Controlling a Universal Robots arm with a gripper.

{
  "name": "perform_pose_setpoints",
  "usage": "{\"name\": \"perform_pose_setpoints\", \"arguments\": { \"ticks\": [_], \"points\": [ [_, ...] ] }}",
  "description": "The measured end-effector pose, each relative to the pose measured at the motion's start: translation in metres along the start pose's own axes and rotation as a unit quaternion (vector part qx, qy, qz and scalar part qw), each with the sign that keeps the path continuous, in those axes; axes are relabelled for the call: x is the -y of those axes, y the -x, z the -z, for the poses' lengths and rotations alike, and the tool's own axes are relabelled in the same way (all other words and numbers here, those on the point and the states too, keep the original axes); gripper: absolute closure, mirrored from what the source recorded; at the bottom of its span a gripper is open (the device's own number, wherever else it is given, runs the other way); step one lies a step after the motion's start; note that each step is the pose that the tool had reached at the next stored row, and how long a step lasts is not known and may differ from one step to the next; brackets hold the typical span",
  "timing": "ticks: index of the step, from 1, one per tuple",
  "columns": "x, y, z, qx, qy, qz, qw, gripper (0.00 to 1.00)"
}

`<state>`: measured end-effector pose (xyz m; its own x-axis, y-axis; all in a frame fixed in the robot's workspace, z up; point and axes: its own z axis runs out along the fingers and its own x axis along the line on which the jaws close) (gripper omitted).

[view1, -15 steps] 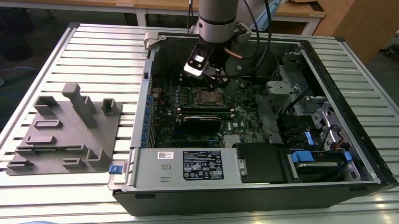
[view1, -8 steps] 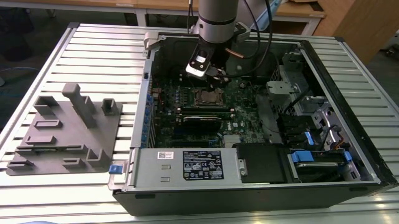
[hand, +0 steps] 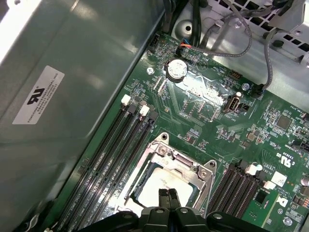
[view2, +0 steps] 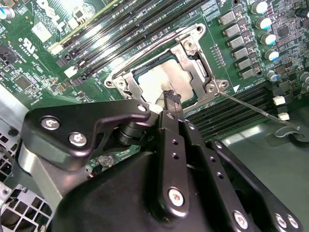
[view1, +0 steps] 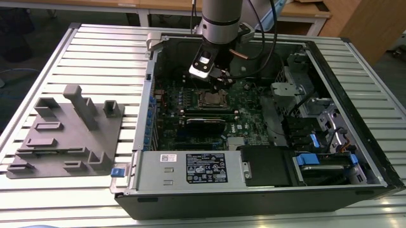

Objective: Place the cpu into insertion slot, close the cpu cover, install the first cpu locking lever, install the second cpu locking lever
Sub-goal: 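Close the cpu cover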

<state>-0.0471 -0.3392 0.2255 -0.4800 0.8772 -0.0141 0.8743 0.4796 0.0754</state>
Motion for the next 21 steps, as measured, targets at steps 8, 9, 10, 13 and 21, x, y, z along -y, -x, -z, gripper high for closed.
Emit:
{"name": "perform_pose_setpoints", "arguments": {
  "ticks": [8, 9, 10, 13, 21],
  "points": [
    [0.0, 0.0, 0.0, -0.0004, -0.0001, 0.01, 0.99995, 0.89],
    [0.0, 0.0, 0.0, -0.0007, 0.0, 0.015, 0.99989, 0.89],
    [0.0, 0.0, 0.0, -0.0011, 0.0, 0.022, 0.99976, 0.89],
    [0.0, 0.0, 0.0, -0.0024, 0.0003, 0.039, 0.99923, 0.89],
    [0.0, 0.0, 0.0, -0.0029, 0.0004, 0.045, 0.99899, 0.89]
  ]
}}
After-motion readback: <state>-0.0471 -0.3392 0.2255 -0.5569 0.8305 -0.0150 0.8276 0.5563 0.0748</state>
